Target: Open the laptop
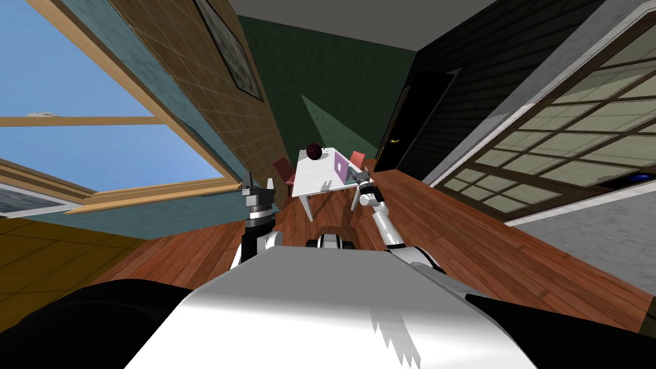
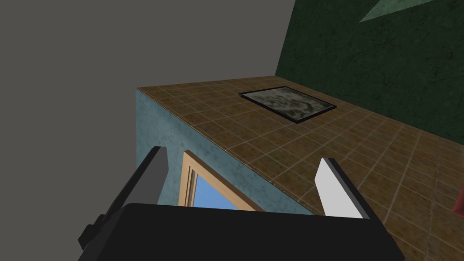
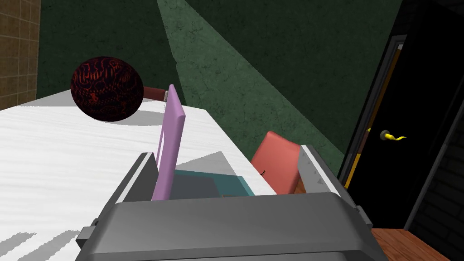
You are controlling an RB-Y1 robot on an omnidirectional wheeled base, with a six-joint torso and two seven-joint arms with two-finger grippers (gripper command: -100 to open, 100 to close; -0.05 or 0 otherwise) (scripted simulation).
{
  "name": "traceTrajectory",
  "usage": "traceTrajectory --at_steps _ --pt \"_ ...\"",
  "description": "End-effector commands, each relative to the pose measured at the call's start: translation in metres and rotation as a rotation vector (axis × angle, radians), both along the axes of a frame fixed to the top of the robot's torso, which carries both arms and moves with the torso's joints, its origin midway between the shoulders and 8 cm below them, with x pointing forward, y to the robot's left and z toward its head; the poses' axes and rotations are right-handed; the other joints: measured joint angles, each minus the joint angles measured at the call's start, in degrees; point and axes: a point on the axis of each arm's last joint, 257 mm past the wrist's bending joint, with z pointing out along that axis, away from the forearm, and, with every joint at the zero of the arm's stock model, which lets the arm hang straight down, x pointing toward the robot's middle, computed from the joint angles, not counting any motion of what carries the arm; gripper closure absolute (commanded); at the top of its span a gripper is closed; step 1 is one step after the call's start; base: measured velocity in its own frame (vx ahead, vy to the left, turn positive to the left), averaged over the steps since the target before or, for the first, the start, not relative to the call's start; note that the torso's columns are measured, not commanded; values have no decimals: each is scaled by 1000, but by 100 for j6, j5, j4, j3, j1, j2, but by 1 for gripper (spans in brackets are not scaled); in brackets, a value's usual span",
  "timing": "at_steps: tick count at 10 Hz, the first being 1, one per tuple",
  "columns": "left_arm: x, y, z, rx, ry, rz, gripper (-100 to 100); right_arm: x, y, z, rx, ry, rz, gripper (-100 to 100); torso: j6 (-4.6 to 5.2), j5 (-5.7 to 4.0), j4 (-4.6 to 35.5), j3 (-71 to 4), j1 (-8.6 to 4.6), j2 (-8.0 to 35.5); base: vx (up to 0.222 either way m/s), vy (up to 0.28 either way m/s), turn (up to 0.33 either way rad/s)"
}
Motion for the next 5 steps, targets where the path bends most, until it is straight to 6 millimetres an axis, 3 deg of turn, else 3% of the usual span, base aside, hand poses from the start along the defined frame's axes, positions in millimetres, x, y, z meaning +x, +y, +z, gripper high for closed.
traceTrajectory --at_steps 1,5 --pt "0 0 0 0 0 0 0 22 5 0 132 44 41 -100 -1 0 0 -2 -2 -3 13 -47 20" --pt "0 0 0 0 0 0 0 44 8 -11 284 112 73 -100 0 1 0 1 2 2 7 -42 10"
